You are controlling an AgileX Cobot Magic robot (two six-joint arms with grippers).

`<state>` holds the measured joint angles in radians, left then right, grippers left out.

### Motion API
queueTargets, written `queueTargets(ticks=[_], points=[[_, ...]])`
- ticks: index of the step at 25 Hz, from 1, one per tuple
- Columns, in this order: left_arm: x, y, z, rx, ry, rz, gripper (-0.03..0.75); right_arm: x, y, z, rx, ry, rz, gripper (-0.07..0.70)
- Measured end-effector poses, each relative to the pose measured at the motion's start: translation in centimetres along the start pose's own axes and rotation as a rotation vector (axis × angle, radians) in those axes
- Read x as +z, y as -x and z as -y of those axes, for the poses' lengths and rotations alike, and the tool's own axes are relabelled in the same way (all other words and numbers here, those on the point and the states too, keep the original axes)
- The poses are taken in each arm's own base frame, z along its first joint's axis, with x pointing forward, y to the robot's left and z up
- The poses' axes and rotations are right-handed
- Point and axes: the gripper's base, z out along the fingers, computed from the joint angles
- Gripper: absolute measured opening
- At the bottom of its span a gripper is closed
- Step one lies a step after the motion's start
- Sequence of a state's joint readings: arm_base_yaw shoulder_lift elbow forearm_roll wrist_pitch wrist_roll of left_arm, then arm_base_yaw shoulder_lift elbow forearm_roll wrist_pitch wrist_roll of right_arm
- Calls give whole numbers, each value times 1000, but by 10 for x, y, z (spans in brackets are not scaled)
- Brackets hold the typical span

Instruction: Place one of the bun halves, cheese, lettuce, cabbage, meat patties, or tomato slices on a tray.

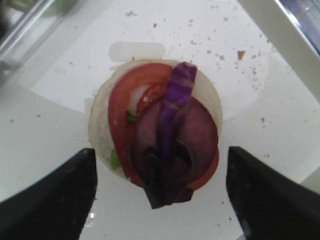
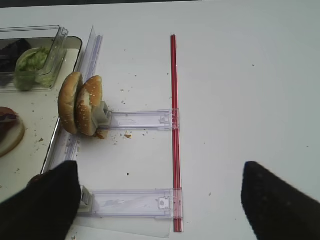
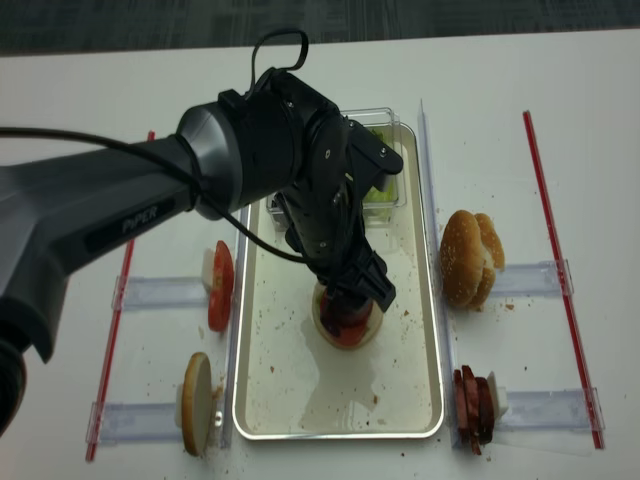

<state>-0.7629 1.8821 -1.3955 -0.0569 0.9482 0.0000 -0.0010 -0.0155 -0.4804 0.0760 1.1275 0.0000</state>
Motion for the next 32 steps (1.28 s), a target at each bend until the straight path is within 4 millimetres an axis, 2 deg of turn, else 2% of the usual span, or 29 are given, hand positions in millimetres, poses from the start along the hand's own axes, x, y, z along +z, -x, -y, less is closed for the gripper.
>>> queueTargets(ticks=[9,15,17,21,27,32], points=[[-54,14,3,9,-6,101,496,0,0,0,0,0,0,664],[-61,15,-3,-13,26,113,496,0,0,0,0,0,0,664],[-62,15,-19,-55,68,107,496,0,0,0,0,0,0,664],[-66,6,-77,-206,137,68,496,0,0,0,0,0,0,664],[-77,-27,-170,-453,210,14,496,0,0,0,0,0,0,664],[-87,-59,-224,-608,247,-10,496,0,0,0,0,0,0,664]])
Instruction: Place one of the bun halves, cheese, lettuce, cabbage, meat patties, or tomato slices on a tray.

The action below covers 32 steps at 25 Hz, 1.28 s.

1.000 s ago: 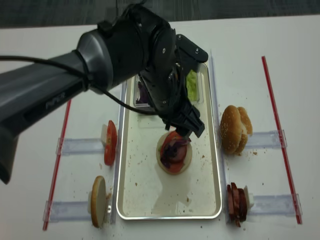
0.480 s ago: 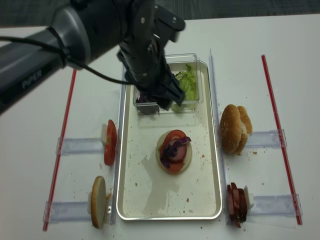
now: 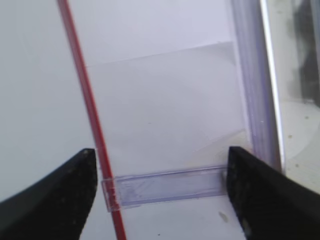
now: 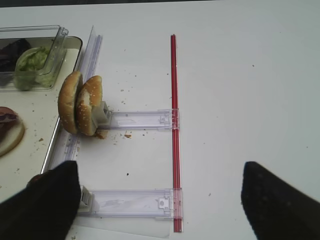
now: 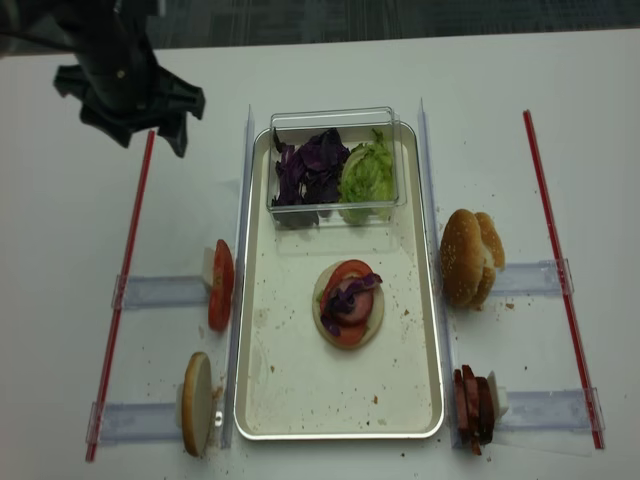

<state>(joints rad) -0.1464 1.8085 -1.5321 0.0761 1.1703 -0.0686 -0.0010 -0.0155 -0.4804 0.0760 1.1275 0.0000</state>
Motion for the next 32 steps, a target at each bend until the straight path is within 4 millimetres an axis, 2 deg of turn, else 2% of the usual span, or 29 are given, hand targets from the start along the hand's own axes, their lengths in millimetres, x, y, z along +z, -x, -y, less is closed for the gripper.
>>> queueTargets(ticks=[4,8,17,21,26,32], points=[[2,-2,-35,-68,27,-20,496,0,0,0,0,0,0,664],[3,-4,-52,-98,36,-30,496,0,0,0,0,0,0,664],[2,-7,-53,-89,33,-53,496,0,0,0,0,0,0,664],[2,-15,-52,-92,32,-71,496,0,0,0,0,0,0,664],[-11,-33,-51,-98,32,-68,496,0,0,0,0,0,0,664],[-31,-70,-48,-120,33,-53,496,0,0,0,0,0,0,664]])
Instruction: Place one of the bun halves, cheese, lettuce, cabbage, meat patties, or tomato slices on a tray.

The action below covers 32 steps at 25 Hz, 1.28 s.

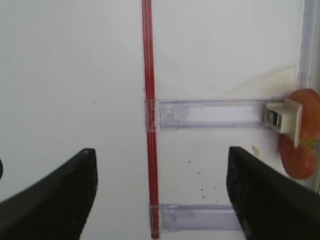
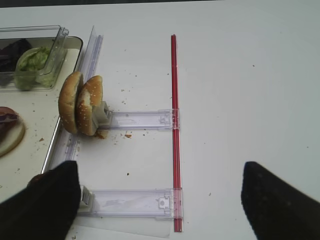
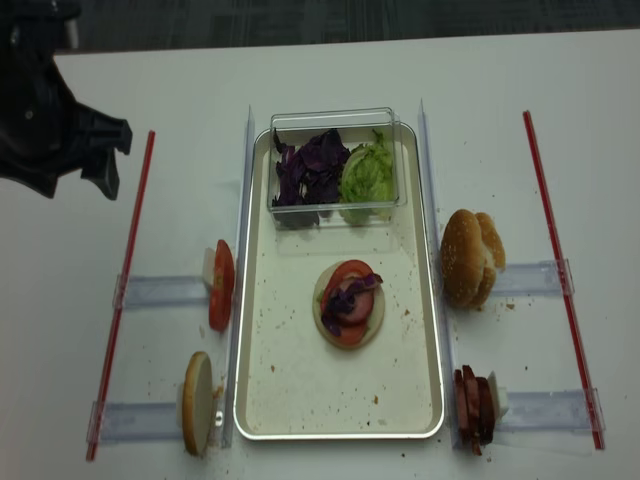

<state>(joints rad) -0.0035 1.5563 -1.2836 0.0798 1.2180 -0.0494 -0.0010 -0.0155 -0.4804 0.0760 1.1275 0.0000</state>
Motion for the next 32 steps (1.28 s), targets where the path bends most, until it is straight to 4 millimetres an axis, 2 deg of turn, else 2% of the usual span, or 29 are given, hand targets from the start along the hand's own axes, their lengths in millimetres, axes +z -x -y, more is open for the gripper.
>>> queueTargets(ticks=[5,12,19,24,29,32], points=[[-4,-44,0,-11,-13,1,496,0,0,0,0,0,0,664],[3,-112,3,-32,-57,5,496,0,0,0,0,0,0,664],[11,-171,2,-34,-60,67,496,0,0,0,0,0,0,664],[11,-202,2,-38,-64,181,496,0,0,0,0,0,0,664],[-1,-222,0,-44,-68,293,496,0,0,0,0,0,0,664],[-1,-235,0,-41,-67,304,496,0,0,0,0,0,0,664]])
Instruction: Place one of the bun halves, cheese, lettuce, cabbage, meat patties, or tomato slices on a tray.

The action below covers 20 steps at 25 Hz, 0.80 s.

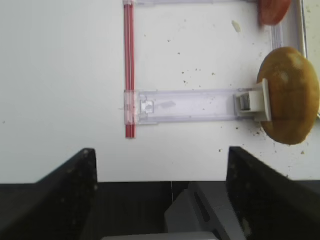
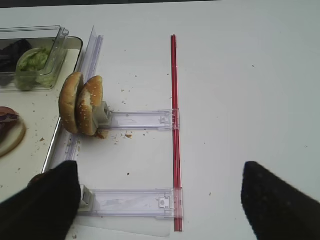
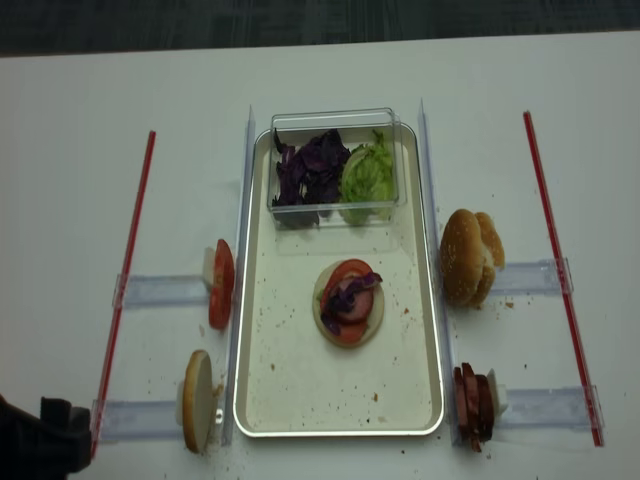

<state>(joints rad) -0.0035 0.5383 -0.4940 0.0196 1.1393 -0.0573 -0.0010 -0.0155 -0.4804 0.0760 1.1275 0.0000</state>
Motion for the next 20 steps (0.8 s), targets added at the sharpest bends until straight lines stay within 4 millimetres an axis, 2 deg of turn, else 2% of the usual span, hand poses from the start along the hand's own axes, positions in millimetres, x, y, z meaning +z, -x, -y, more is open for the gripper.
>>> queueTargets(ticks=[14,20], points=[[-39,-47,-3,6,-16,377,496,0,0,0,0,0,0,664],[-47,-65,-4,4,-21,504,496,0,0,0,0,0,0,664]])
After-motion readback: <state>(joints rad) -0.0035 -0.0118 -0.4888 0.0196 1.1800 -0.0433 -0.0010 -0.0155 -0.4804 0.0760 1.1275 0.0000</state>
